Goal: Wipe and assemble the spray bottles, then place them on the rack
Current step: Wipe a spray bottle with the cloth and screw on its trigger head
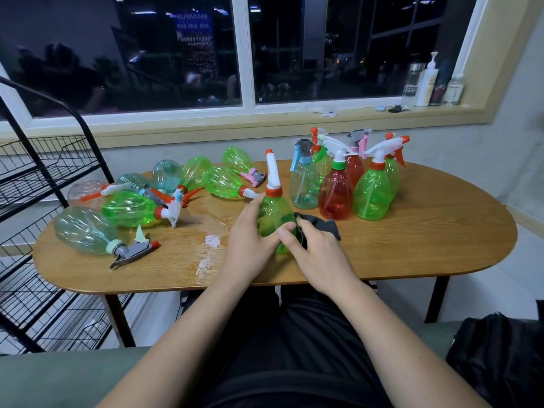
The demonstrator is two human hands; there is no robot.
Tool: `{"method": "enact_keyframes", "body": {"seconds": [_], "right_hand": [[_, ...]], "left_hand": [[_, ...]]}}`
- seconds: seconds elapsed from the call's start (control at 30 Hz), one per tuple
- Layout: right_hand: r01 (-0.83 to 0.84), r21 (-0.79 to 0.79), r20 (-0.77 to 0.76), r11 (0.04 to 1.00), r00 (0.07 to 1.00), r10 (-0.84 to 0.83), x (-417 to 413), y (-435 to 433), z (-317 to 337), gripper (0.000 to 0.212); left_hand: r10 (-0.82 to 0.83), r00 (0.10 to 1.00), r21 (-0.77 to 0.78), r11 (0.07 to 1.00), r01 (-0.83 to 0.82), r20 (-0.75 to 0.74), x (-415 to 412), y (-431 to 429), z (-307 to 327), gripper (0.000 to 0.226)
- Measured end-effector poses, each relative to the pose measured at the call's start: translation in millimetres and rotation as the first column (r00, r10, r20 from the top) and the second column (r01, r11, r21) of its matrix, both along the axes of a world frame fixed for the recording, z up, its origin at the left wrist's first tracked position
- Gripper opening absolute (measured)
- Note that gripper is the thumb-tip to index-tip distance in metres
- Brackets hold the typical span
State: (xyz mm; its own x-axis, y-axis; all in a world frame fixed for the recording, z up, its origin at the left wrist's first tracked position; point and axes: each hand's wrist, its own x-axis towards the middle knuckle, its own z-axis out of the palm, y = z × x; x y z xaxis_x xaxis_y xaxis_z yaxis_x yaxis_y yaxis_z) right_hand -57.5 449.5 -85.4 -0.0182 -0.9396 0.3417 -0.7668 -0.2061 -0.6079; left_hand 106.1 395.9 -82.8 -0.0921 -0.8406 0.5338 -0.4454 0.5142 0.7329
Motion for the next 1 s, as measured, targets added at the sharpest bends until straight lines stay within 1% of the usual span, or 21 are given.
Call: {"method": "enact_keyframes", "body": {"seconds": [0.07,0.13,0.2,0.27,0.37,0.5,0.57,0.67,0.77,0.83,0.93,1.0], "right_hand": [[-0.002,0.005,0.006,1.0,1.0,0.002,0.3,-0.9,-1.4,0.086],[-0.052,0.006,0.049,0.999,0.997,0.051,1.2,-0.3,-3.6,0.089],[-0.114,-0.066,0.091,0.991,0.989,0.12,1.9,2.8,-2.3,0.086],[-0.157,-0.155,0.092,0.975,0.981,0.172,3.2,5.5,0.0,0.079],[-0.164,-0.208,0.082,0.964,0.98,0.184,4.5,5.9,0.6,0.075],[-0.135,-0.149,0.107,0.98,0.983,0.152,2.9,4.8,0.3,0.074],[-0.084,-0.084,0.123,0.993,0.988,0.094,1.1,2.9,-0.6,0.079],[-0.011,0.007,0.072,1.0,0.997,0.011,-0.6,0.5,-2.2,0.087],[0.003,-0.029,0.035,1.0,0.999,-0.002,-0.2,1.5,-3.3,0.081],[-0.002,-0.041,0.027,0.999,1.0,0.003,0.8,2.2,-3.7,0.079],[-0.06,-0.043,0.053,0.997,0.997,0.062,2.4,4.6,-3.4,0.085],[-0.117,-0.119,0.08,0.986,0.989,0.127,2.9,7.2,-1.0,0.08]], "left_hand": [[0.017,1.0,-0.014,1.0,-0.017,0.006,1.1,-1.6,-2.0,0.082],[0.024,1.0,-0.001,1.0,-0.024,0.002,1.9,-2.2,-3.7,0.084],[0.015,1.0,-0.004,1.0,-0.015,0.002,1.4,-1.9,-4.6,0.085],[-0.011,1.0,-0.009,1.0,0.011,-0.001,0.7,-1.7,-4.8,0.085],[-0.043,0.999,-0.014,0.999,0.043,0.006,0.2,-1.0,-4.7,0.082],[-0.055,0.998,0.024,0.998,0.055,-0.022,1.2,1.9,-2.9,0.078],[-0.045,0.999,0.044,0.998,0.046,-0.018,1.5,3.5,-1.2,0.077],[-0.033,0.999,0.054,0.998,0.033,0.0,1.2,3.7,-0.2,0.075],[-0.016,1.0,0.042,0.999,0.015,0.009,0.8,2.1,0.8,0.08],[-0.009,1.0,0.007,1.0,0.008,0.02,0.3,0.9,0.1,0.078],[-0.003,1.0,-0.028,1.0,0.003,0.028,0.8,0.5,-1.8,0.076],[-0.005,0.999,-0.033,0.999,0.006,0.038,0.6,0.9,-2.4,0.078]]}}
